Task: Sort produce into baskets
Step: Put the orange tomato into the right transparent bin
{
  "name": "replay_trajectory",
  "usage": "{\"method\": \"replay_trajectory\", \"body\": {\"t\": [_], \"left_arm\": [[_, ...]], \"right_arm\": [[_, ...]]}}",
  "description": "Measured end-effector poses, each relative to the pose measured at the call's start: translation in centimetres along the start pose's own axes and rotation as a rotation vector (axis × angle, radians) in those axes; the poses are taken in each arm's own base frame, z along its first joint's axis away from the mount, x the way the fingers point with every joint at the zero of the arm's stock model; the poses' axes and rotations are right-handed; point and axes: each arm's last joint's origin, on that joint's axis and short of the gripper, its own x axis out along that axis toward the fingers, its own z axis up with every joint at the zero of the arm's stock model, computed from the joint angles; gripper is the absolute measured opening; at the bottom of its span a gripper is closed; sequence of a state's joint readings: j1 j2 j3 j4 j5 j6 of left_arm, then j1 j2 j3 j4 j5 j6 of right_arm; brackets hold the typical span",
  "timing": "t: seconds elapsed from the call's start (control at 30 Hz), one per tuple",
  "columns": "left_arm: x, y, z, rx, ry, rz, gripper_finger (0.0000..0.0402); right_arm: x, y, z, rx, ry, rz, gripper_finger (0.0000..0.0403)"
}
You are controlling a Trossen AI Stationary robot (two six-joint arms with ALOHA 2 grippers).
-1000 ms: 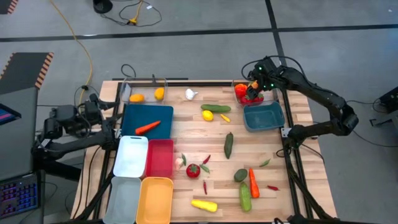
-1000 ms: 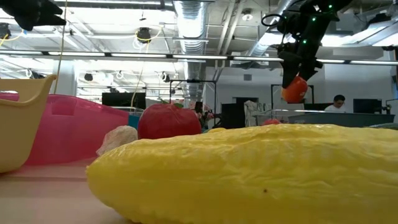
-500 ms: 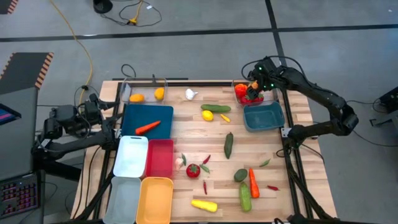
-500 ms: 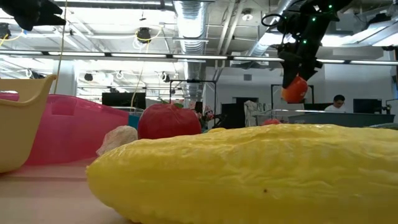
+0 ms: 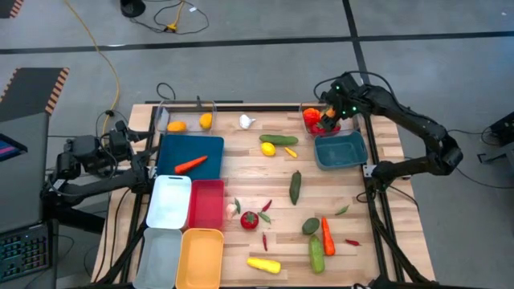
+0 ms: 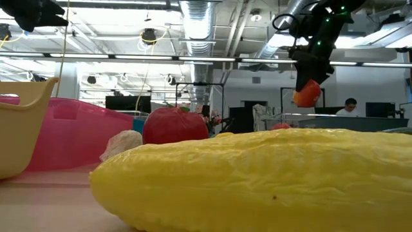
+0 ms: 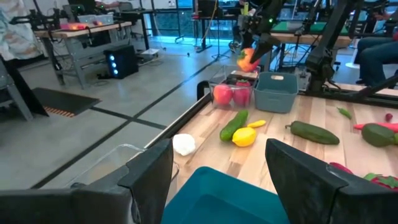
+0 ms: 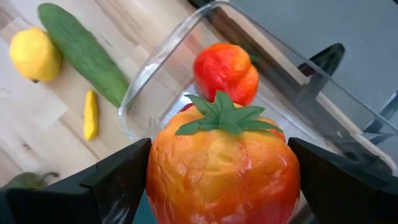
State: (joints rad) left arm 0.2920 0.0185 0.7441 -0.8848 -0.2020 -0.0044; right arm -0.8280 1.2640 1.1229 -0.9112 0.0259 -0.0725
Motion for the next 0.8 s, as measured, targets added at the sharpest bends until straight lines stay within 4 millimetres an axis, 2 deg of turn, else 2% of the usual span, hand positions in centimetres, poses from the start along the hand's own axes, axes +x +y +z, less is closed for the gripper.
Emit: {"method": "replay_trajectory", "body": {"t": [0.23, 0.33, 0.43, 0.53, 0.8], "left_arm": [[0.0, 0.0, 0.0, 0.000, 0.000, 0.000, 0.0244], [0.0, 0.0, 0.0, 0.000, 0.000, 0.000, 0.0244], [0.0, 0.0, 0.0, 0.000, 0.000, 0.000, 0.0244], [0.0, 0.0, 0.0, 0.000, 0.000, 0.000, 0.0244], [0.0, 0.0, 0.0, 0.000, 0.000, 0.000, 0.0244]], "right_arm": [[0.0, 0.0, 0.1, -0.004, -0.014, 0.001, 0.0400], [0.0, -0.7, 0.3, 0.012, -0.032, -0.054, 0.0400], [0.3, -1.5, 0.6, 0.103, -0.049, -0.133, 0.0400], [1.5, -2.0, 0.8, 0.172, -0.010, -0.168, 0.0400], [6.7, -2.2, 1.6, 0.247, 0.095, -0.167, 0.0400]]}}
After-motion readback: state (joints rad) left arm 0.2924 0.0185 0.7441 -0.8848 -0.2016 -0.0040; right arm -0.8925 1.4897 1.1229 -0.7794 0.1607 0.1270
